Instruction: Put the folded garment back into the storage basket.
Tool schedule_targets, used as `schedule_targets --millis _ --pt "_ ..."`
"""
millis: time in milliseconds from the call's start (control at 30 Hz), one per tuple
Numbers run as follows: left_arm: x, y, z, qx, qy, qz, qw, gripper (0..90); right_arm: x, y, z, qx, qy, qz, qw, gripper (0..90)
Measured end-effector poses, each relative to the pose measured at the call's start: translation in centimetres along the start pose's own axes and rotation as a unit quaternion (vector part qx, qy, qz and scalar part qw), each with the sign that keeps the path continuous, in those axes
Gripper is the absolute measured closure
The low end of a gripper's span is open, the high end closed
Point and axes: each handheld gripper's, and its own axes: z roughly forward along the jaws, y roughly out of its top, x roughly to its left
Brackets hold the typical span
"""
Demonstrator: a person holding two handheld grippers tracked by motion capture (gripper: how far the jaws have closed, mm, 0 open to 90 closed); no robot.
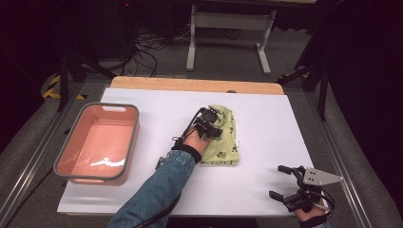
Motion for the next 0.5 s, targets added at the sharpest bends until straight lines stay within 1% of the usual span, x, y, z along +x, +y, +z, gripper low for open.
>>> schedule_targets --millis 33,67,300,333,467,500 --pt "-0.2 0.0 0.0 -0.002 0.008 0.007 0.9999 60.1 0.0 0.0 0.0 0.0 0.0 0.0 1.0 0.8" --pt "-0.3 -0.1 -0.1 -0.003 0.01 0.009 0.9999 60.8 0.0 0.0 0.0 0.0 0.0 0.0 1.0 0.8" --pt "-0.2 0.0 -0.3 -0.011 0.007 0.004 0.9999 63.5 0.0 0.0 0.0 0.001 0.0 -0.001 1.0 0.8" --pt "-0.2 0.0 -0.4 -0.013 0.007 0.007 0.9999 63.8 0.0 0.0 0.0 0.0 0.0 0.0 1.0 0.9" --pt "-0.4 0.2 -0.6 -0.015 0.005 0.009 0.9998 64.6 0.0 0.0 0.0 0.0 0.0 0.0 1.0 0.8" --pt "-0.7 0.5 -1.1 -0.02 0.005 0.019 0.9996 64.7 0.0 0.0 0.0 0.0 0.0 0.0 1.0 0.9"
